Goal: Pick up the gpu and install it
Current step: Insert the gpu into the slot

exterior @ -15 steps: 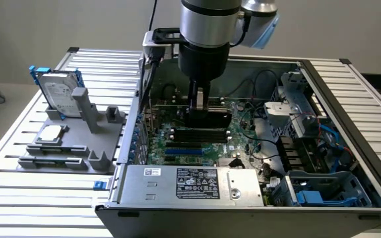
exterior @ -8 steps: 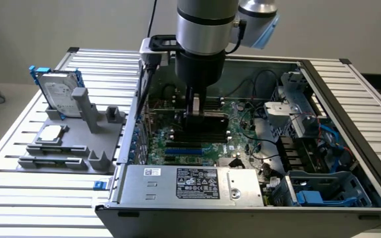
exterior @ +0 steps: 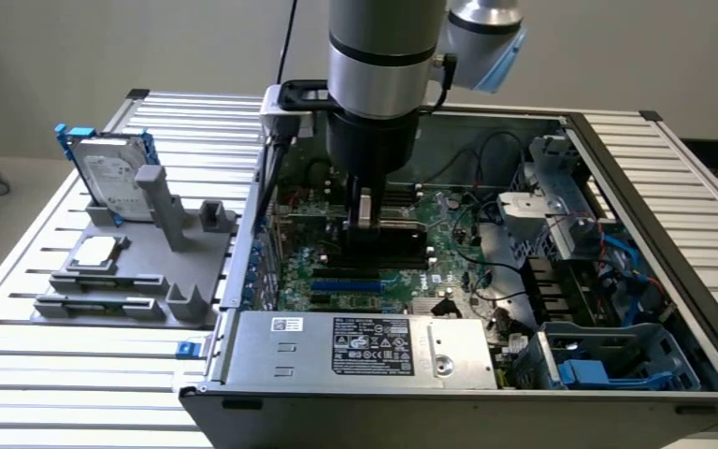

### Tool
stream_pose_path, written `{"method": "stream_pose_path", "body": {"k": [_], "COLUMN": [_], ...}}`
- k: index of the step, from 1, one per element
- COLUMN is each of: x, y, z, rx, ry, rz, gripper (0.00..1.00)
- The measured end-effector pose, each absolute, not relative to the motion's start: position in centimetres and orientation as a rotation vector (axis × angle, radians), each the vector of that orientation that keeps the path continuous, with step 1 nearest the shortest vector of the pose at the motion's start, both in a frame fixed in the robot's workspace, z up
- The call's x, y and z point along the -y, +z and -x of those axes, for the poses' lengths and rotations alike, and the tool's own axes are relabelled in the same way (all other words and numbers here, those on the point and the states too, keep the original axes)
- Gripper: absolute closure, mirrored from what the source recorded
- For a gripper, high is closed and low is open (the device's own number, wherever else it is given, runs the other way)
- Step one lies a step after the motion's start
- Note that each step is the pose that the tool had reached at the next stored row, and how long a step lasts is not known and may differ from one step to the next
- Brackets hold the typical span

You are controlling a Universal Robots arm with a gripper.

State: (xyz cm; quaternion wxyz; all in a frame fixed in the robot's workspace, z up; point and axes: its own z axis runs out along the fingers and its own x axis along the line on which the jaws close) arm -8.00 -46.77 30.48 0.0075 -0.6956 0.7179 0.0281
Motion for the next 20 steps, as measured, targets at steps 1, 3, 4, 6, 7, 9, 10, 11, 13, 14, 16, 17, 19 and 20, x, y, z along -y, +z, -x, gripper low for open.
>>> {"method": "stream_pose_path", "body": {"k": [1, 3, 4, 6, 7, 9, 10, 11, 13, 14, 16, 17, 19, 20], "x": [46.77, 46.79, 46.8, 46.83, 46.84, 46.85, 46.85, 46.85, 46.85, 46.85, 46.85, 46.86, 46.86, 46.87], "y": [30.31, 30.12, 30.06, 30.0, 30.0, 29.93, 29.85, 29.79, 29.66, 29.63, 29.6, 29.57, 29.46, 29.4], "z": [8.01, 8.05, 8.08, 8.12, 8.12, 8.13, 8.16, 8.21, 8.31, 8.33, 8.33, 8.33, 8.34, 8.34], "rx": [-2.247, -2.25, -2.252, -2.253, -2.253, -2.253, -2.254, -2.254, -2.255, -2.256, -2.256, -2.256, -2.256, -2.257], "ry": [0.088, 0.088, 0.088, 0.087, 0.087, 0.088, 0.088, 0.088, 0.088, 0.087, 0.087, 0.088, 0.088, 0.088], "rz": [2.173, 2.169, 2.167, 2.165, 2.165, 2.165, 2.165, 2.164, 2.163, 2.163, 2.163, 2.163, 2.161, 2.161], "gripper": [0.71, 0.71, 0.71, 0.71, 0.71, 0.71, 0.71, 0.71, 0.71, 0.71, 0.71, 0.71, 0.71, 0.71]}}
